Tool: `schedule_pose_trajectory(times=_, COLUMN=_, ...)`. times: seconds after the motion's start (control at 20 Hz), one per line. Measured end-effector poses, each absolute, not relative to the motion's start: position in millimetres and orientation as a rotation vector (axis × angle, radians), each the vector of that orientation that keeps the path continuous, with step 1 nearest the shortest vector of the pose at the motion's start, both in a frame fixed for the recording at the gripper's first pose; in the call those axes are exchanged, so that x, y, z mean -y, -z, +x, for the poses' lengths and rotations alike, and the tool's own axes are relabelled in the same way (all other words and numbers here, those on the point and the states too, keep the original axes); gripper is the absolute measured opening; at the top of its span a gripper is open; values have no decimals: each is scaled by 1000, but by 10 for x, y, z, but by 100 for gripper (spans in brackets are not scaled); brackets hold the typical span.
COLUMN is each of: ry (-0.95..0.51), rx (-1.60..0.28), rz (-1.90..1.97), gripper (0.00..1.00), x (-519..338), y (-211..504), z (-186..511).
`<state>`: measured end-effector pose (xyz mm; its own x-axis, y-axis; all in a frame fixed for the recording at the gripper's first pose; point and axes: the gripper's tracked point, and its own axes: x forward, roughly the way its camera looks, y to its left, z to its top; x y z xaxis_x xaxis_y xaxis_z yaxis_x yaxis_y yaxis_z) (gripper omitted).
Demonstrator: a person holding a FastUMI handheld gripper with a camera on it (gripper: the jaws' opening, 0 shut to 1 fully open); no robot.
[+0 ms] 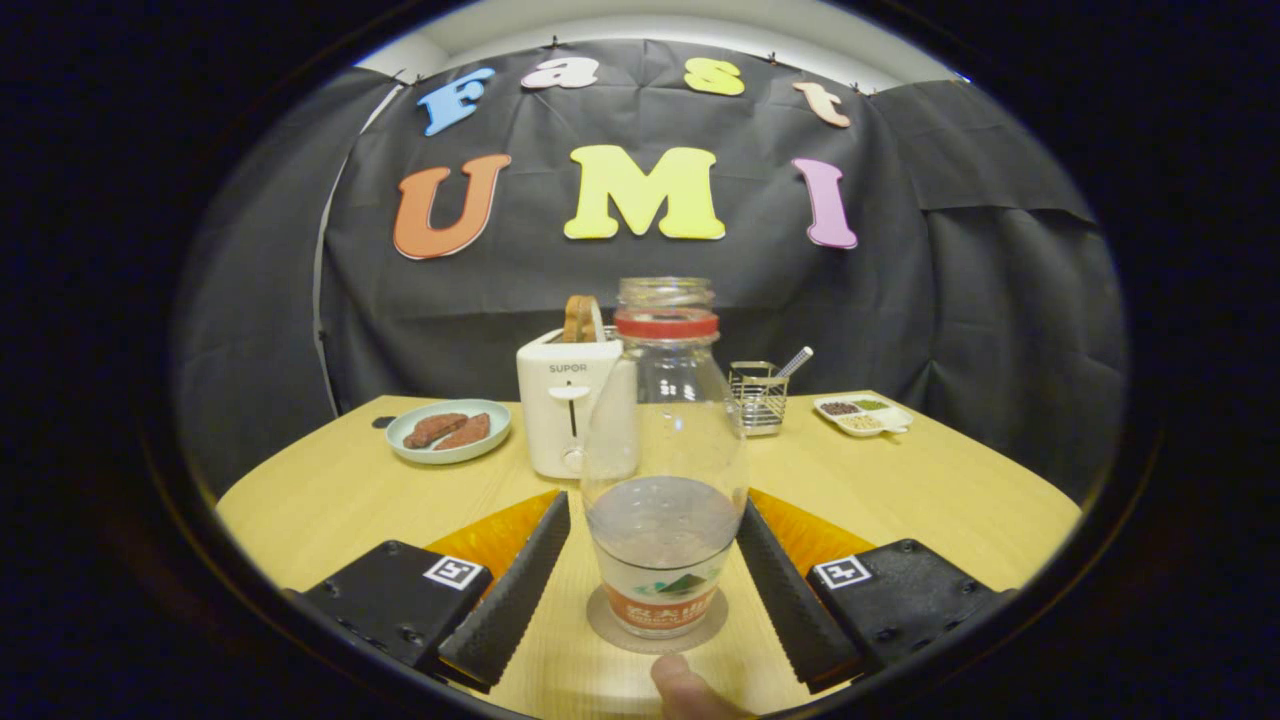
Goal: Take the bottle from table, then pour the juice into the cup, finally place the bottle on the coaster
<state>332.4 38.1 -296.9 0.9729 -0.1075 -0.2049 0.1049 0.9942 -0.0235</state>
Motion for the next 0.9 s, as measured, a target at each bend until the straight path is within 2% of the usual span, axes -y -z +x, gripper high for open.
schedule_pose_trajectory(times=0.35, ry=112, rx=-125, rz=-59, gripper=100, x=-394, y=2509, z=3090)
schedule_pose_trajectory(times=0.9, ry=134, rx=-31, rz=-41, gripper=100, x=-340, y=1145, z=2147)
